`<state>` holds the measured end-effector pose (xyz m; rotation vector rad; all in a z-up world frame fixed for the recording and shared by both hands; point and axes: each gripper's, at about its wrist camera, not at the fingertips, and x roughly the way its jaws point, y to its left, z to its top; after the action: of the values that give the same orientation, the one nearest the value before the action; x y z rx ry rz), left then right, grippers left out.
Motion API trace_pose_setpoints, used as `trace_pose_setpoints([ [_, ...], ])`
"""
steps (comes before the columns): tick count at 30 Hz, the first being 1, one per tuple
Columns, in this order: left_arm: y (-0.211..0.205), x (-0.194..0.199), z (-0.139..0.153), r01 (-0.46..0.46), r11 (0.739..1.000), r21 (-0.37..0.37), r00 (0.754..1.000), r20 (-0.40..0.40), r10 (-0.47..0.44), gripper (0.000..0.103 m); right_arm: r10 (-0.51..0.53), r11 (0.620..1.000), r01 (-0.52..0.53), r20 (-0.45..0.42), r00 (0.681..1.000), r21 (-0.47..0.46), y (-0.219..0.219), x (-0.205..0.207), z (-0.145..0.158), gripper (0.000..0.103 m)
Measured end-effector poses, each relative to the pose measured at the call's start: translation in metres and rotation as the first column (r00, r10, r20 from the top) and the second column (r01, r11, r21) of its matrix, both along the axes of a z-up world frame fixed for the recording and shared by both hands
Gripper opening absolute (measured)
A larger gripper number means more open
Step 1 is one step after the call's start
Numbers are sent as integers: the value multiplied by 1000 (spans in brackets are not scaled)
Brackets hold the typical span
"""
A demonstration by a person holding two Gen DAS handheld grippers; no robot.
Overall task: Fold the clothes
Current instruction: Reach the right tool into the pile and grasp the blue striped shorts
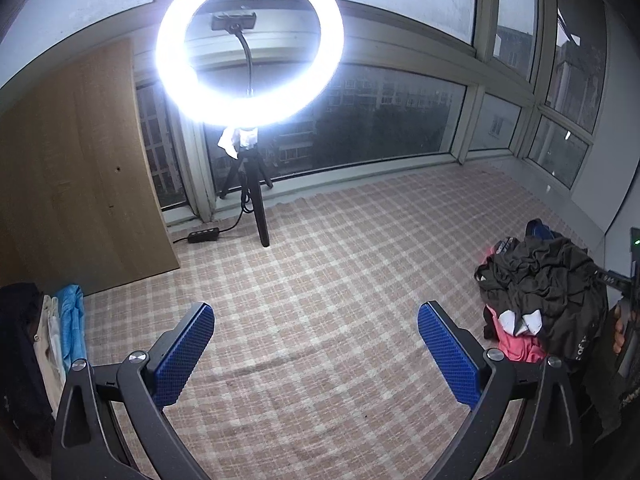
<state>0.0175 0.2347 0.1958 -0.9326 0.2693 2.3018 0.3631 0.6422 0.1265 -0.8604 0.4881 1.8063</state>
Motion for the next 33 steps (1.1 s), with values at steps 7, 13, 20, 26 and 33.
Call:
trace_pose_setpoints([
  [7, 2, -7, -11, 4, 1000, -3, 999, 45, -4, 102, 7, 993, -11, -36, 999, -115, 8, 12, -16, 27],
  [13, -2, -8, -15, 6, 1000, -7, 998, 55, -6, 102, 65, 992, -75, -94, 993, -106, 2, 19, -6, 9],
  [20, -4, -5, -18, 11, 1000, -13, 998, 63, -10, 102, 169, 982, -169, -13, 986, -83, 4, -6, 22, 36],
  [26, -11, -11, -21, -13, 999, -31, 997, 73, 15, 102, 165, 985, -170, -119, 979, -28, 61, -38, 51, 47],
  [33, -41, -32, -22, -108, 994, -27, 990, 93, 110, 102, 14, 985, -15, -9, 1000, -171, 166, -92, -5, 47],
])
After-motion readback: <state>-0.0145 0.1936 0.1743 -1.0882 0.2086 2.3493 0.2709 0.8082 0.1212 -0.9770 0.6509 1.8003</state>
